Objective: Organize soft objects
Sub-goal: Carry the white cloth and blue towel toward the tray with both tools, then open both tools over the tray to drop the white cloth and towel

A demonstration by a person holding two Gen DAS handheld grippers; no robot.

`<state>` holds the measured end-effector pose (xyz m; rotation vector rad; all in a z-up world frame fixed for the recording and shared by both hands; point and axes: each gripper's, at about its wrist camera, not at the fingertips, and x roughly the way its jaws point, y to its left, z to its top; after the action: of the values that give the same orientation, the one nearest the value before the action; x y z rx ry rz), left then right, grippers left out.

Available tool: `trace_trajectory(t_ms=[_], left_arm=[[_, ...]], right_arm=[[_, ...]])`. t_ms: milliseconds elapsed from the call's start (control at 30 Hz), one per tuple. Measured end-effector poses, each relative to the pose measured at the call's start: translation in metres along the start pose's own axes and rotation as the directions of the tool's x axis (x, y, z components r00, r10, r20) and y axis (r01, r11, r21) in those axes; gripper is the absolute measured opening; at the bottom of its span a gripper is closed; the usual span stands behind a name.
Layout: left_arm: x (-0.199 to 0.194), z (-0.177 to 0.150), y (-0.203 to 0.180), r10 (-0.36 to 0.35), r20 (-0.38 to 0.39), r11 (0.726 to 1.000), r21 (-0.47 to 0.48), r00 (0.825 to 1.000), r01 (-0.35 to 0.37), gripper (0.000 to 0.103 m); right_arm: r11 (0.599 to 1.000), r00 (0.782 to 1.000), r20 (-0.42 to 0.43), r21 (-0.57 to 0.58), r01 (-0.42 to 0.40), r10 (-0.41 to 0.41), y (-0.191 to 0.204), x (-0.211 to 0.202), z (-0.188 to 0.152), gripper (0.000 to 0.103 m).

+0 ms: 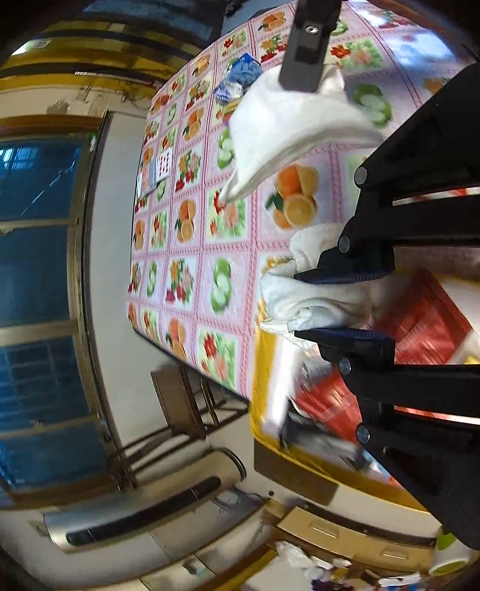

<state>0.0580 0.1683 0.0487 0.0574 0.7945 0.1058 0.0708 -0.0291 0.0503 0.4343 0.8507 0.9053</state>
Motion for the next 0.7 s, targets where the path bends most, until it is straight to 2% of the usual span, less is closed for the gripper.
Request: trace_trajectory(t_ms=[233,533,700], left_arm=[[-0.023,-0.05,0.062,0.137,0.028,0.986,-0.102,0.99,-0.134,0.018],[-0.015,-0.086,0.108,0.213,0.004,0.953,-0.222,0.977,-0.207,0.018],[-0.003,-0.1,0.122,0.22,-0.035,0.939,-0.265,0.975,-0.221,0.018]], right_arm=[[0.997,0.995,-0.1,-0.078,-0.022,0.015,0.05,0.069,-0.018,0.017],[0.983,0.977,-0.197,-0.176,0.047,-0.082,0.082,0.144,-0.048,0.017],[0.978,0.96,-0.256,-0.202,0.057,-0.109,0.087,0.171,-0.064,0.02]])
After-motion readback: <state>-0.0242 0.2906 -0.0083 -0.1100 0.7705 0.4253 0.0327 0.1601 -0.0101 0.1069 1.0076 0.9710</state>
